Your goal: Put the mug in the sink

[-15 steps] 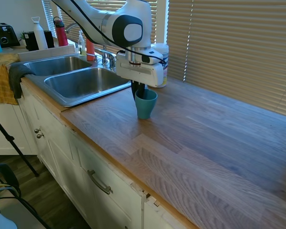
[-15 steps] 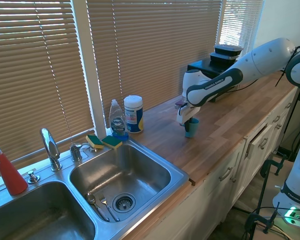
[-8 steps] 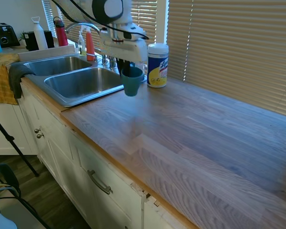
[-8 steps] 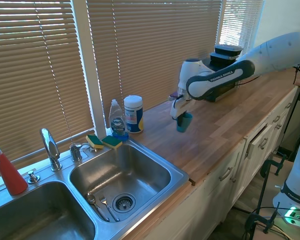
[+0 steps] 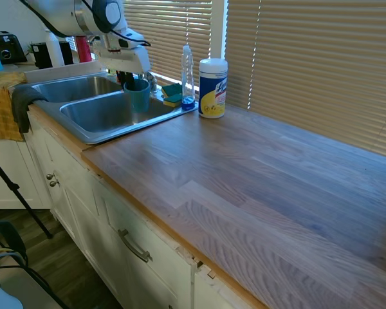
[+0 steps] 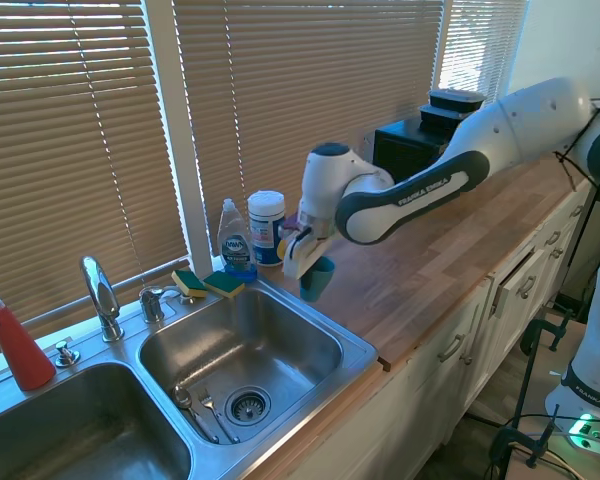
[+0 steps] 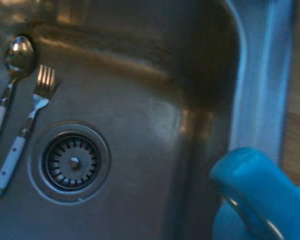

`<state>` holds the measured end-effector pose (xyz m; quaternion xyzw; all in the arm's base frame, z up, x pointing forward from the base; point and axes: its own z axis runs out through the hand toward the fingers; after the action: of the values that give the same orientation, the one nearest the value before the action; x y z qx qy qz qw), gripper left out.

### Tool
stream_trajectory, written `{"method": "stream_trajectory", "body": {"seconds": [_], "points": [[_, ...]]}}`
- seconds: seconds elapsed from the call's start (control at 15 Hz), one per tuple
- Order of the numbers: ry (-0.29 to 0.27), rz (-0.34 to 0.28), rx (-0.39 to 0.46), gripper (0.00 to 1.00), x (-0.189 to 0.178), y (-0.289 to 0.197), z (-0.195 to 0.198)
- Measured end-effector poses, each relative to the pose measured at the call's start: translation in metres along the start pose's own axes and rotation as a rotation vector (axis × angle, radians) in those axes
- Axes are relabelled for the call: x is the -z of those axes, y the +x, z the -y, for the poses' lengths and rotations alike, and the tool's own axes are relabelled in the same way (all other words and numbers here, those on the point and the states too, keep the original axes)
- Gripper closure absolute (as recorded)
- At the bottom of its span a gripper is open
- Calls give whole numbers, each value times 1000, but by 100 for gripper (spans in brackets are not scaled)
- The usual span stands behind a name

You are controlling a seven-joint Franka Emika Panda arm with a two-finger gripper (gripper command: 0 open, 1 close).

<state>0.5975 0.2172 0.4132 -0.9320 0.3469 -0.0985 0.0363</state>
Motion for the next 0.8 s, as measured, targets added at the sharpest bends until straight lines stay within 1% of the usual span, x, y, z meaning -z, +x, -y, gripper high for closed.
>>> {"method": "stream_trajectory", "body": {"seconds": [0.2,0.33,0.53,0.8], "points": [[-3,-15,23,100,-39,-20,56],[-11,-9,25,100,-71,-23,80],[-37,-3,14,100,-120,-18,93],[-70,32,-25,100,-185,-10,95]]}}
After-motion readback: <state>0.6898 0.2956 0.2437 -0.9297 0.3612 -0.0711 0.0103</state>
